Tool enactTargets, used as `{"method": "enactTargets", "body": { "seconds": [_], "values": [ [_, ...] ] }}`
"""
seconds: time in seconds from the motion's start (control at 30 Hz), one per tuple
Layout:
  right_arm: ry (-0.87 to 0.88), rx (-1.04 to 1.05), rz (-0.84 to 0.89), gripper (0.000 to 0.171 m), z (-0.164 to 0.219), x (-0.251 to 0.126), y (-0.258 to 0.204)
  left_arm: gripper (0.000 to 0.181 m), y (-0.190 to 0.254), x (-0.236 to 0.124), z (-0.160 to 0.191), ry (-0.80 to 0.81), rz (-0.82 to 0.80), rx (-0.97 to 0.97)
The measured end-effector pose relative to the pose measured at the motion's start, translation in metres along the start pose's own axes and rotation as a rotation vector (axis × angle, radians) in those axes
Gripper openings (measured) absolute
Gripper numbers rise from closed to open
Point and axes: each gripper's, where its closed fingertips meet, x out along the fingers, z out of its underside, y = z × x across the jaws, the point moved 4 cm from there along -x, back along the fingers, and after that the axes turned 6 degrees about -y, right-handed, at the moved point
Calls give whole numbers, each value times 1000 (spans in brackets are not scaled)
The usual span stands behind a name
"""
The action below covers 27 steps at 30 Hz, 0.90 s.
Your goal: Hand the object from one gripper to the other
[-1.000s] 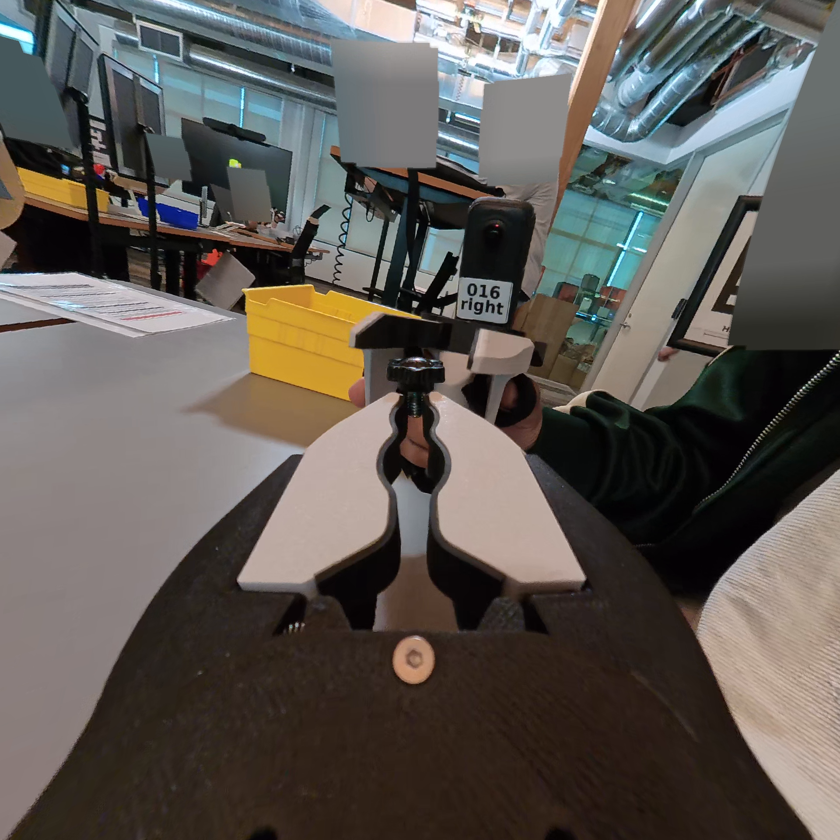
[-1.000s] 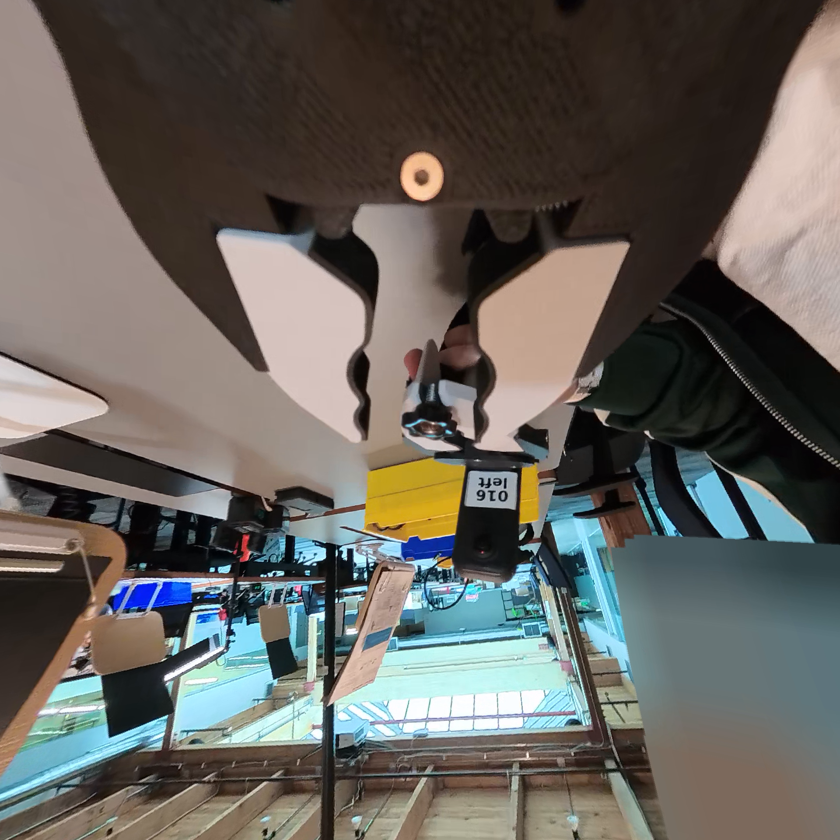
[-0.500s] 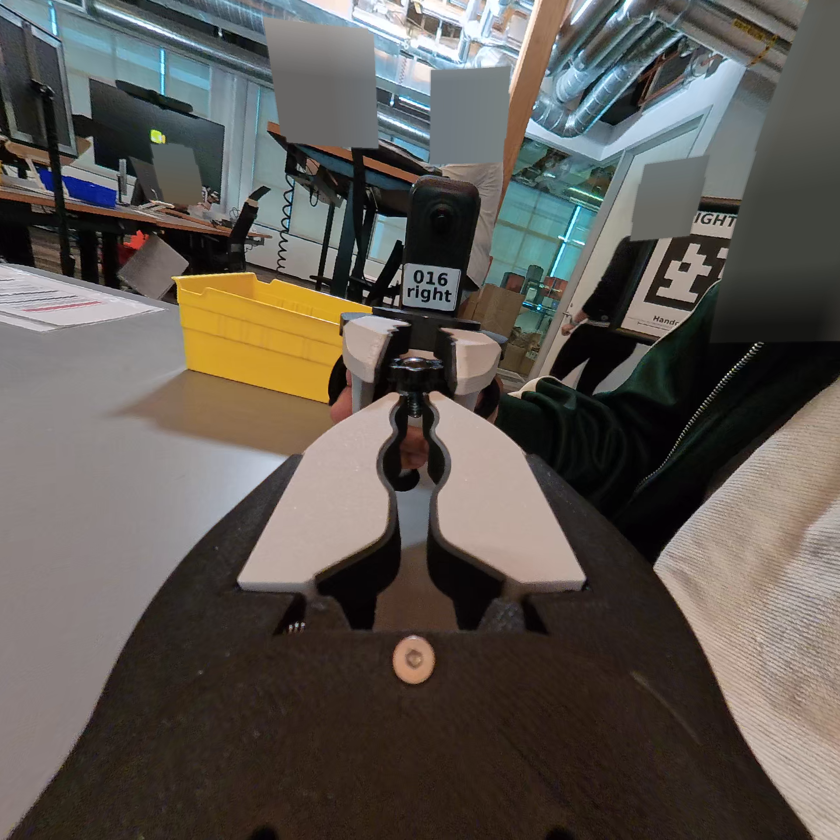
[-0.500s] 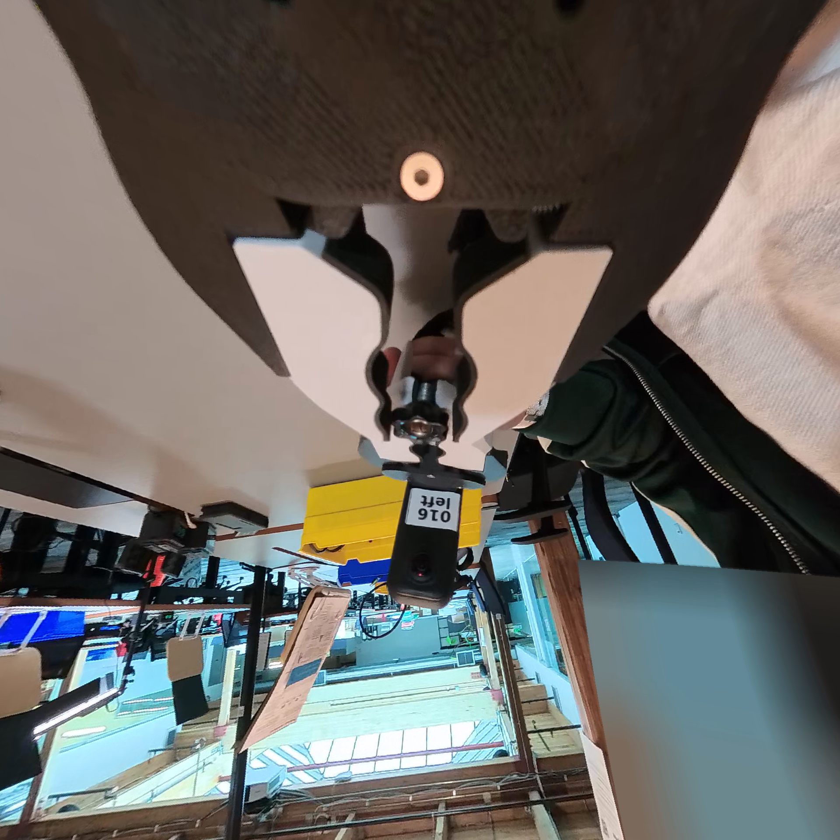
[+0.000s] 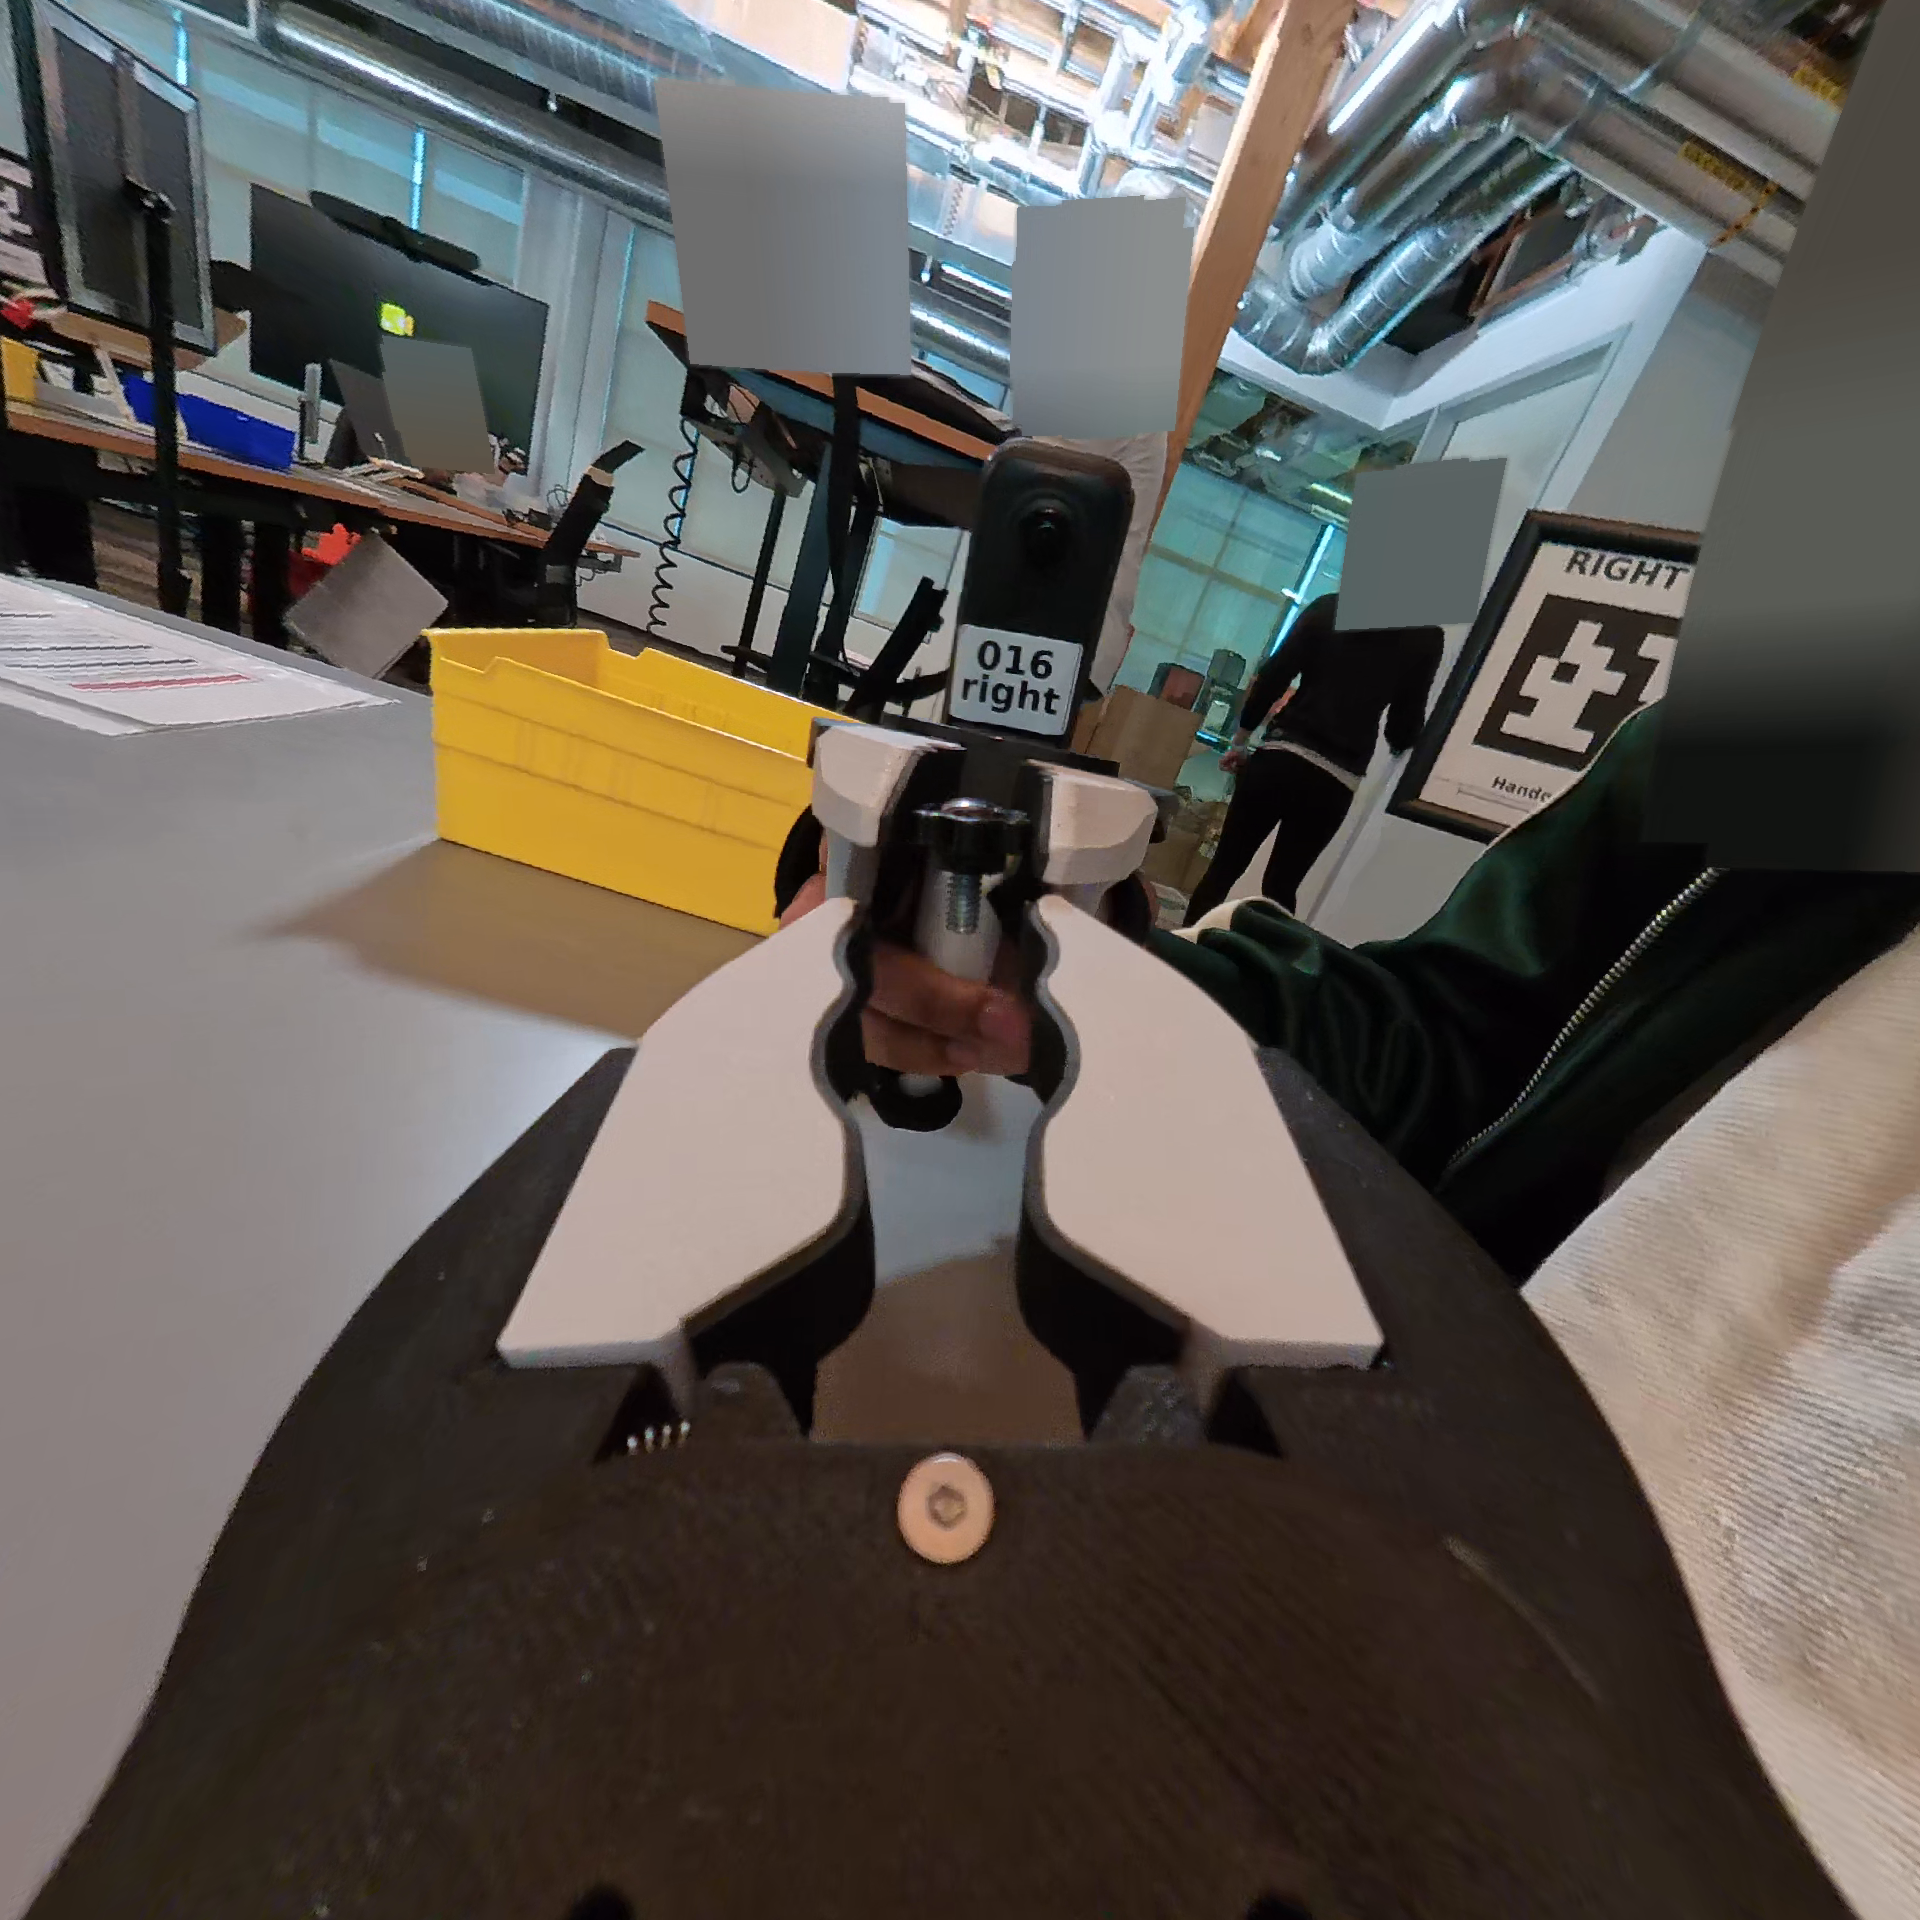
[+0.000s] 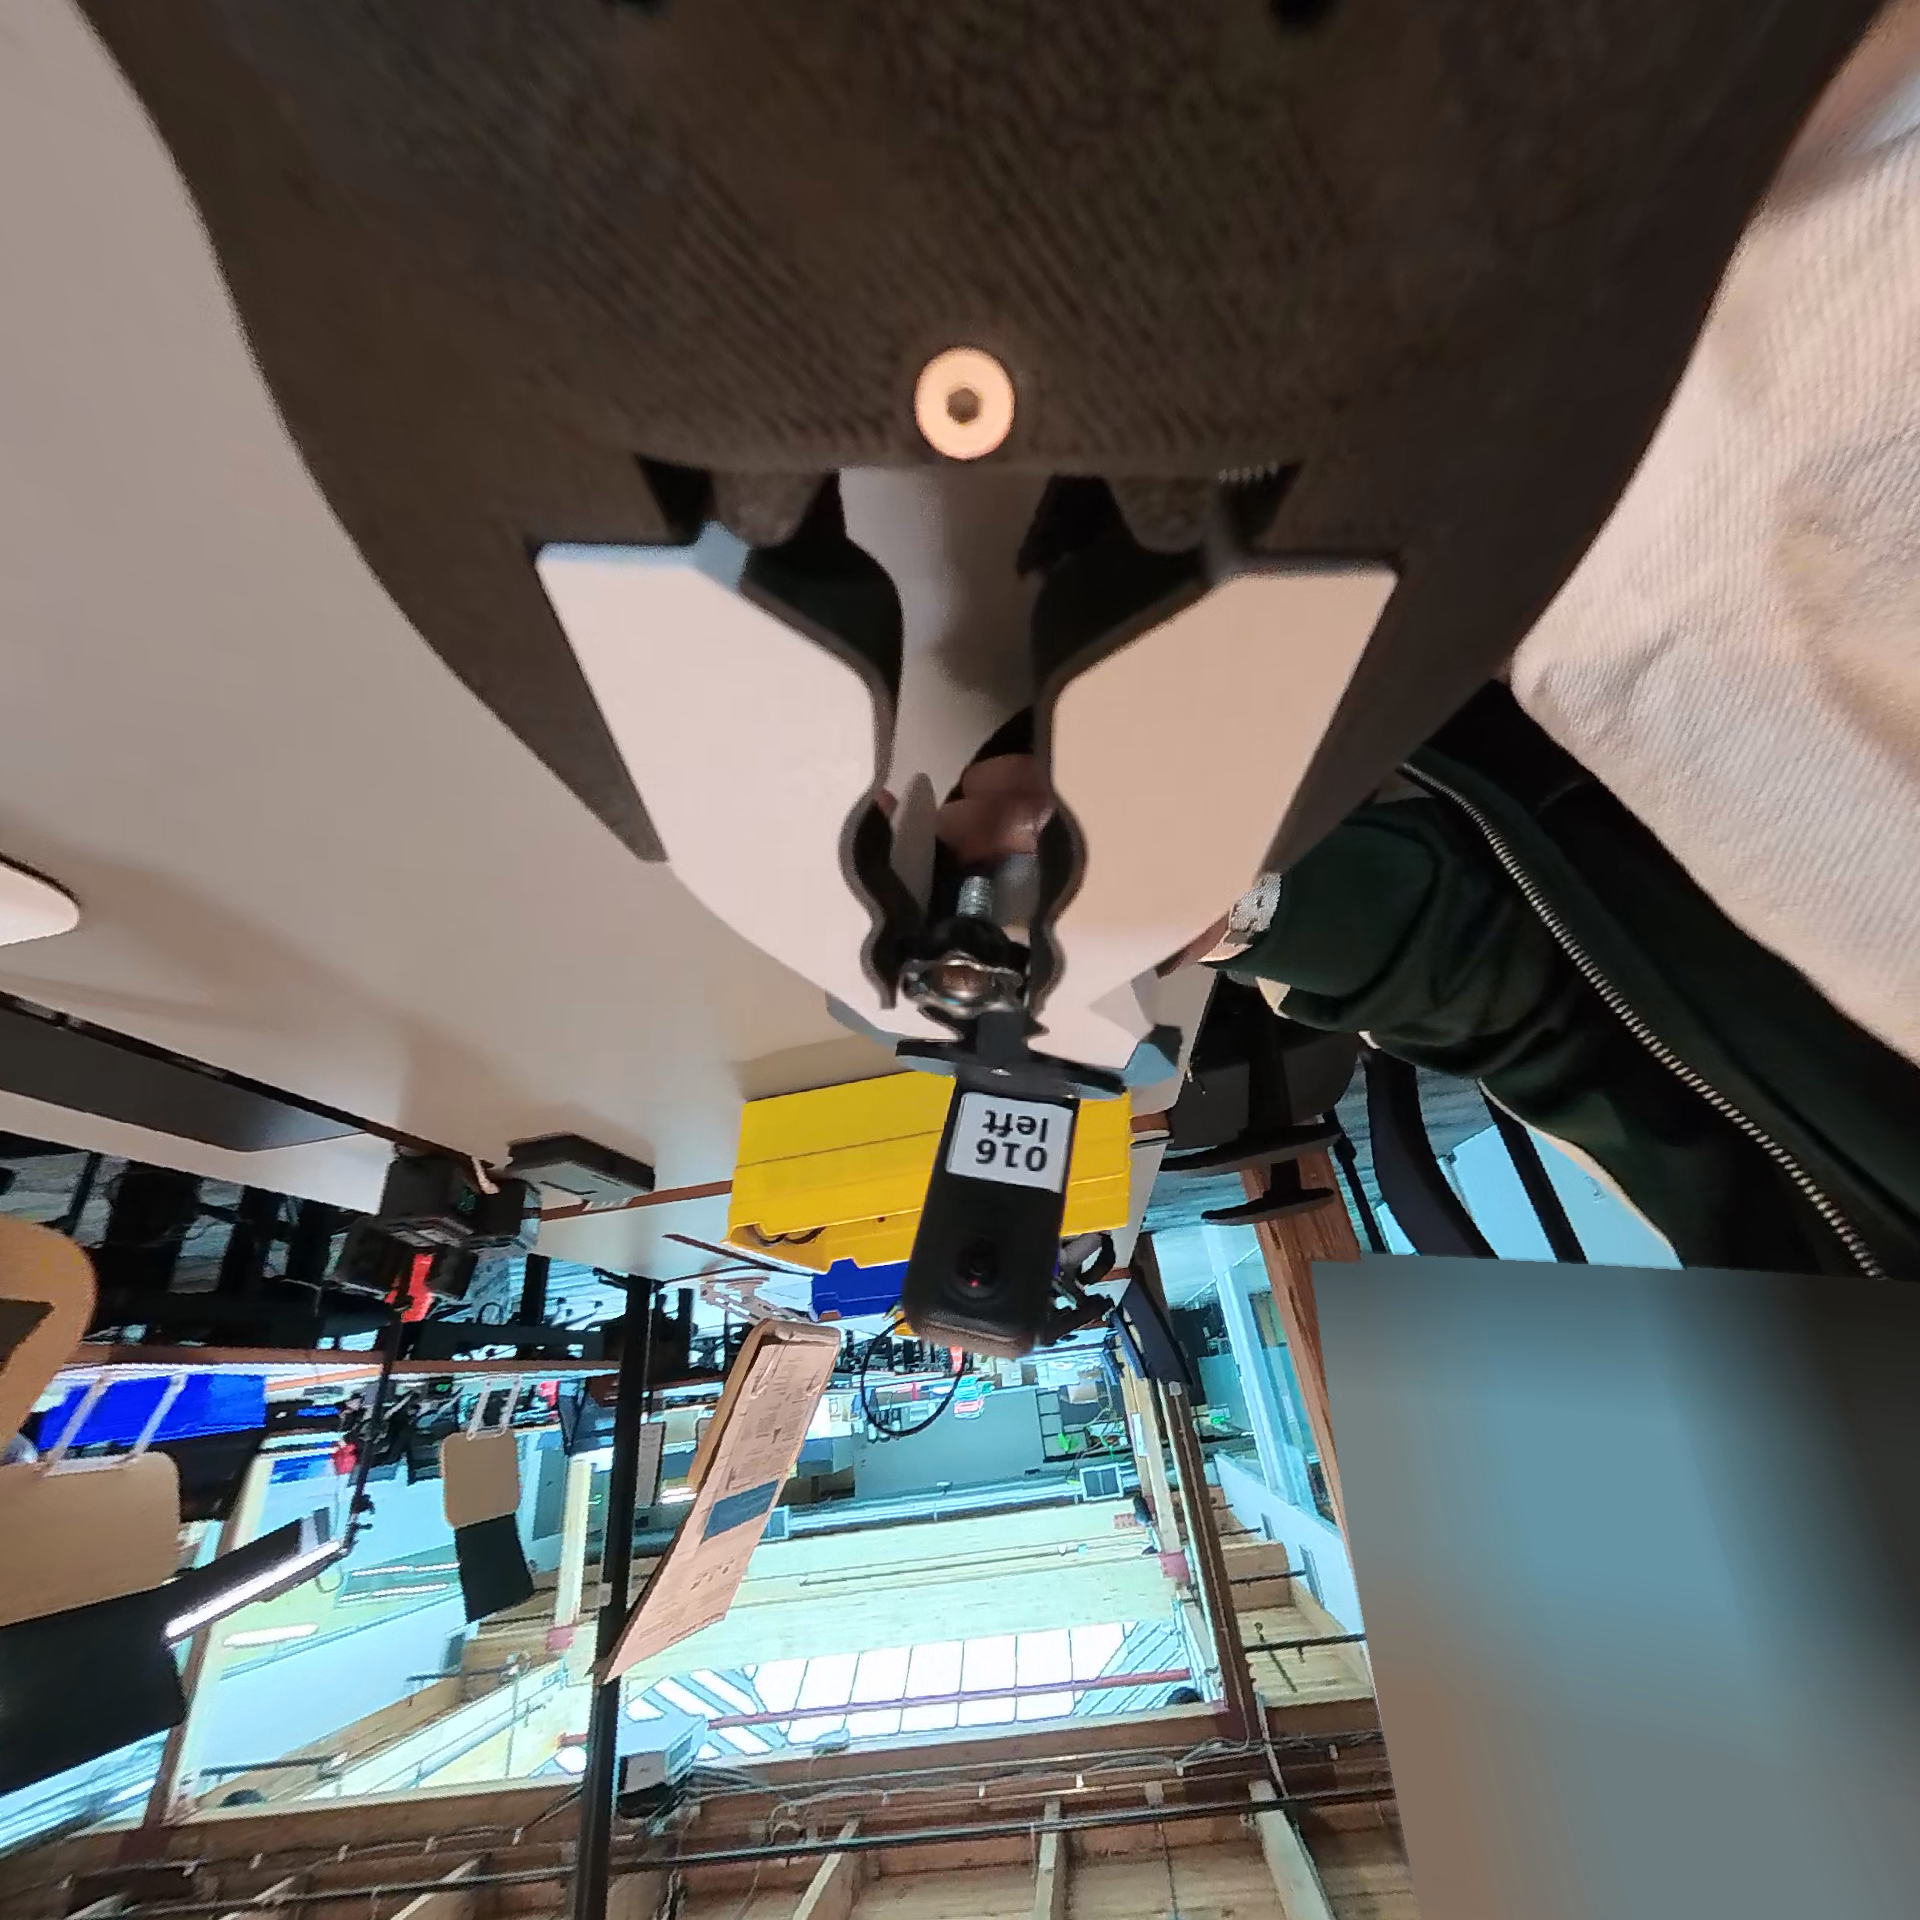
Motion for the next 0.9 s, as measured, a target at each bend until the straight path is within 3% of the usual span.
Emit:
{"method": "enactTargets", "body": {
  "seconds": [0.57,0.9],
  "values": [
    [14,4,26,24,-1,-2,3,19,-11,-6,-1,27,-42,-68],
    [149,175,-163,24,-11,-9,-3,7,6,1,1,40,193,-185]
  ]
}}
